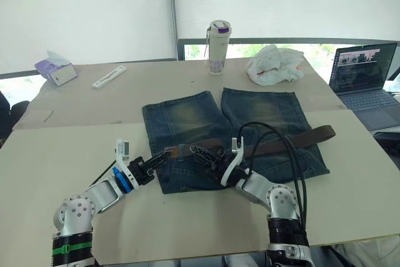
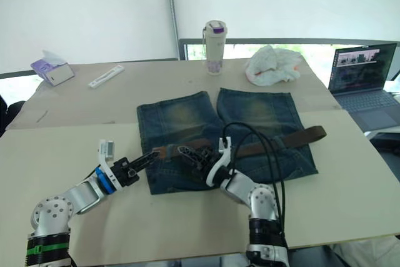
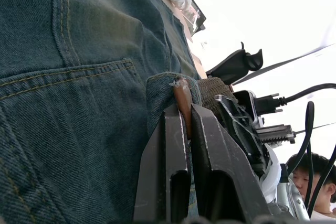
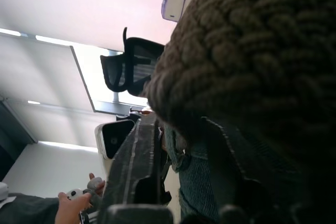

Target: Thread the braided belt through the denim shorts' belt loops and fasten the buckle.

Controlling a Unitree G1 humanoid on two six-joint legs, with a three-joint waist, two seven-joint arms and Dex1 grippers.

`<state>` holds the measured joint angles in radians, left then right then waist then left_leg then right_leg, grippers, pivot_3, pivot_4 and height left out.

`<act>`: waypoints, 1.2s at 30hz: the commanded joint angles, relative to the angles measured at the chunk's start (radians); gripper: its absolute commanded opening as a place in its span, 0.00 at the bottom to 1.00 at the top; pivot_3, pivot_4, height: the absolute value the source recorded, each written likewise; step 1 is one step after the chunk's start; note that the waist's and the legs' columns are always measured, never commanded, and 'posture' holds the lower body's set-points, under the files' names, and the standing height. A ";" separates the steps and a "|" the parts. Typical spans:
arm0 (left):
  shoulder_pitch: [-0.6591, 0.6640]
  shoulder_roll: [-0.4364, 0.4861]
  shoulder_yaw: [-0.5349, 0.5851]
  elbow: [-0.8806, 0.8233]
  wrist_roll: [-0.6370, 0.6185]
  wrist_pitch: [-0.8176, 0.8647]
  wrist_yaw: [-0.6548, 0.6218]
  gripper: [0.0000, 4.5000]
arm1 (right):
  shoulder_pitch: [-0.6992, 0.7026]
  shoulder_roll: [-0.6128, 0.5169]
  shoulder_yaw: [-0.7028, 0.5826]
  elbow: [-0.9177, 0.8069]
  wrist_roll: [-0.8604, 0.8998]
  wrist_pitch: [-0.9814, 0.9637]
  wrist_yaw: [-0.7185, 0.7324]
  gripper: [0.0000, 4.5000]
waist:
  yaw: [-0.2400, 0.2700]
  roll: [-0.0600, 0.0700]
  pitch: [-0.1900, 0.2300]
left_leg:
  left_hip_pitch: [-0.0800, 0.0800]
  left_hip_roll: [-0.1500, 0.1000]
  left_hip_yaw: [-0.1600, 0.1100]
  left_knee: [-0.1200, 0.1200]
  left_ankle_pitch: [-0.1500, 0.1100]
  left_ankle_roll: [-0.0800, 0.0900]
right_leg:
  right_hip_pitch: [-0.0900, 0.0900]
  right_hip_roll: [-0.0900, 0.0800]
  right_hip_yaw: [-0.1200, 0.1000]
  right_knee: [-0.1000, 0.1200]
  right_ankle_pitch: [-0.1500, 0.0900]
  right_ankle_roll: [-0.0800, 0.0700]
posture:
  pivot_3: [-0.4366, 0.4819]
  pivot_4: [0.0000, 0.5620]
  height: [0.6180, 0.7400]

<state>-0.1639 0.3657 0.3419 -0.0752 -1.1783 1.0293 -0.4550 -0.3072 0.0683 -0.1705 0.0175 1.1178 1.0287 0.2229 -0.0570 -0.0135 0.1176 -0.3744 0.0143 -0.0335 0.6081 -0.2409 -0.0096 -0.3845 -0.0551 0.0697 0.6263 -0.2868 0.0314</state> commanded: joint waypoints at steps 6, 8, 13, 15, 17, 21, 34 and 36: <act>0.010 0.121 -0.013 -0.052 0.048 -0.018 -0.117 0.00 | 0.159 -0.360 0.107 -0.418 0.003 0.087 0.218 0.76 | 0.014 0.000 0.000 | -0.001 -0.002 0.000 0.001 0.000 0.000 | 0.000 0.000 0.000 -0.001 -0.001 0.002 | 0.48 0.27 1.00; 0.015 0.172 -0.029 -0.053 0.078 -0.026 -0.180 0.00 | 0.184 -0.451 0.066 -0.484 -0.011 0.052 0.262 0.76 | 0.013 -0.001 0.001 | -0.001 -0.002 0.000 0.001 0.000 -0.001 | 0.001 0.001 0.000 -0.001 -0.001 0.002 | 0.48 0.27 1.00; -0.015 0.282 -0.058 0.011 0.190 -0.091 -0.298 0.00 | 0.167 -0.609 -0.135 -0.432 -0.099 -0.094 0.285 0.76 | 0.015 -0.002 0.001 | 0.000 -0.003 0.002 0.001 0.000 -0.001 | 0.001 0.002 0.000 -0.002 -0.002 0.002 | 0.48 0.27 1.00; -0.028 0.327 -0.070 0.061 0.248 -0.137 -0.357 0.00 | 0.180 -0.699 -0.179 -0.360 -0.192 -0.152 0.313 0.76 | 0.017 -0.003 0.002 | 0.000 -0.003 0.004 0.001 0.000 -0.001 | 0.001 0.003 0.000 -0.002 -0.002 0.002 | 0.48 0.27 1.00; -0.054 0.359 -0.065 0.133 0.290 -0.181 -0.413 0.00 | 0.188 -0.776 -0.229 -0.274 -0.252 -0.177 0.316 0.76 | 0.020 -0.003 0.002 | 0.000 -0.003 0.008 0.001 0.000 0.000 | 0.001 0.003 0.000 -0.003 -0.002 0.002 | 0.48 0.27 1.00; -0.101 0.401 -0.065 0.254 0.362 -0.261 -0.505 0.00 | 0.200 -0.868 -0.228 -0.158 -0.385 -0.214 0.304 0.76 | 0.029 -0.003 0.002 | -0.001 -0.003 0.010 0.001 0.000 0.000 | 0.001 0.003 0.000 -0.003 -0.002 0.002 | 0.48 0.27 1.00; -0.362 0.466 -0.044 0.822 0.714 -0.723 -0.416 0.00 | 0.209 -0.865 0.003 -0.127 -0.620 -0.159 0.300 0.76 | 0.015 -0.013 0.000 | 0.002 0.003 0.008 0.001 0.000 0.000 | 0.002 0.010 0.002 -0.001 -0.001 0.001 | 0.48 0.27 1.00; -0.419 0.473 -0.029 0.933 0.754 -0.799 -0.333 0.00 | 0.220 -0.860 0.004 -0.141 -0.625 -0.145 0.306 0.76 | 0.016 -0.014 0.000 | 0.002 0.003 0.006 0.001 0.000 0.000 | 0.002 0.010 0.002 -0.001 -0.001 0.001 | 0.48 0.27 1.00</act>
<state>-0.5465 0.8105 0.2705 0.7911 -0.4628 0.3155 -0.8559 -0.1051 -0.8069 -0.1870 -0.1029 0.4843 0.8440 0.5169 -0.0406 -0.0270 0.1174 -0.3720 0.0175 -0.0280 0.6092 -0.2406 -0.0097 -0.3824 -0.0456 0.0717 0.6257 -0.2875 0.0320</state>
